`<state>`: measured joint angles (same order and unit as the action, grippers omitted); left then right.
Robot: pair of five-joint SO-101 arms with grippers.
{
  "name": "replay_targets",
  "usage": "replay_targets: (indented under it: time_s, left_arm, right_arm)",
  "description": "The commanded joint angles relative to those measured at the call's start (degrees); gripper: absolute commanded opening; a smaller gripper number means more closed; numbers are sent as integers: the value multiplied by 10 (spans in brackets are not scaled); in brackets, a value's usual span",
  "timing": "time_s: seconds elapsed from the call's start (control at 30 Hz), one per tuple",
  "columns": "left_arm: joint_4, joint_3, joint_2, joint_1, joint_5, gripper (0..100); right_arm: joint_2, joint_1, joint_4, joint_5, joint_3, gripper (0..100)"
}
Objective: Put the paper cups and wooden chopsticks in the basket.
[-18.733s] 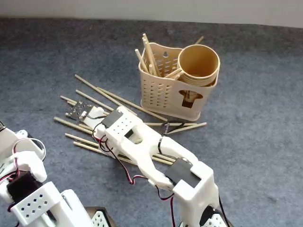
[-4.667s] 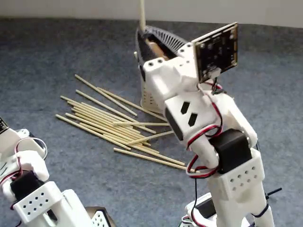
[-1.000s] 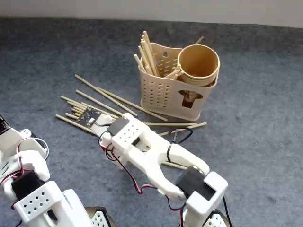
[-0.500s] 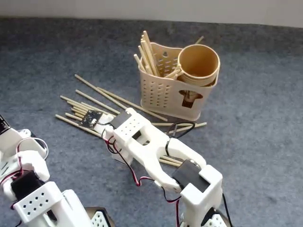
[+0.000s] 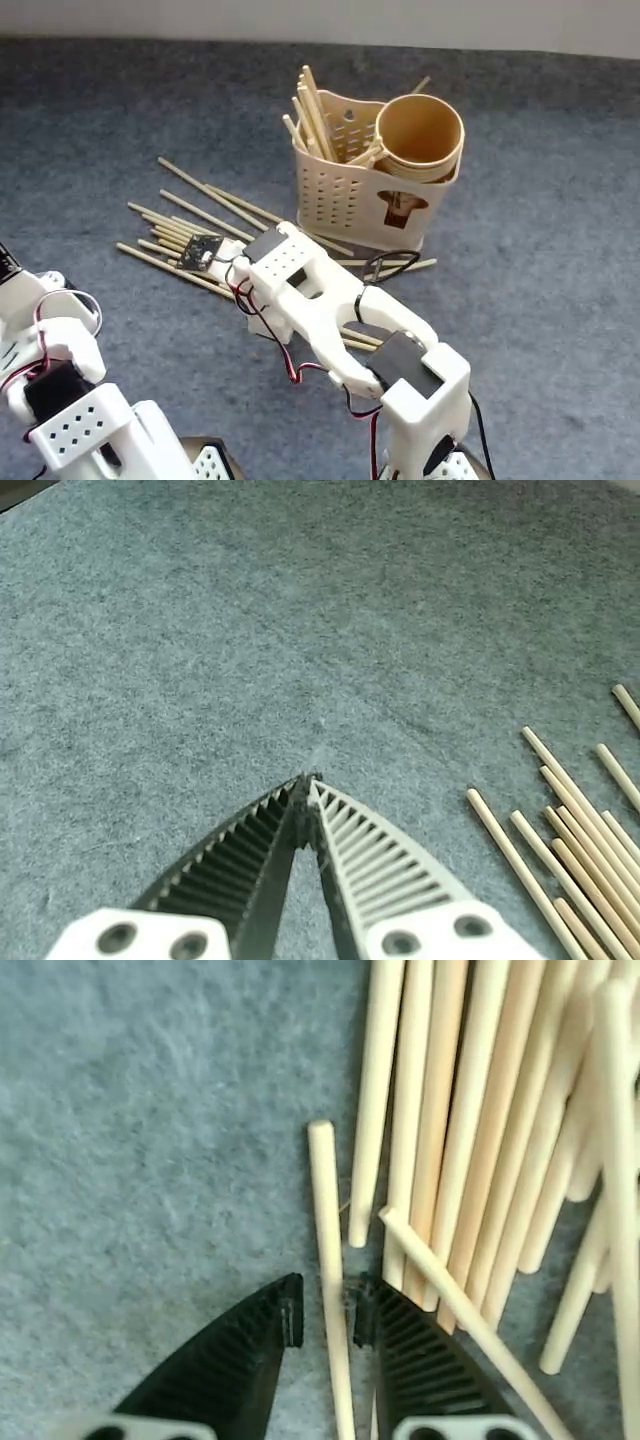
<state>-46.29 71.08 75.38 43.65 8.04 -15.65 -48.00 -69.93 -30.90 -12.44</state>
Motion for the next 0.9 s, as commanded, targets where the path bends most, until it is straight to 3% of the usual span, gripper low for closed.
replay_targets:
  time_s: [0.0,0.27,0.43,0.63,0.87]
  left_arm:
    - [11,-1,7,-16,3,11]
    - [11,-1,7,-16,3,11]
    - [11,-1,7,-16,3,11]
    - [11,-1,7,-16,3,11]
    - [12,-1,7,-16,3,11]
  right_arm:
    - [9,7,-4,-8,15,105]
    - [11,-10,79,-9,-73,103]
    - [15,-15,80,-9,-77,2]
    - [26,-16,15,-9,-54,5]
    - [139,-25,-31,-9,-41,5]
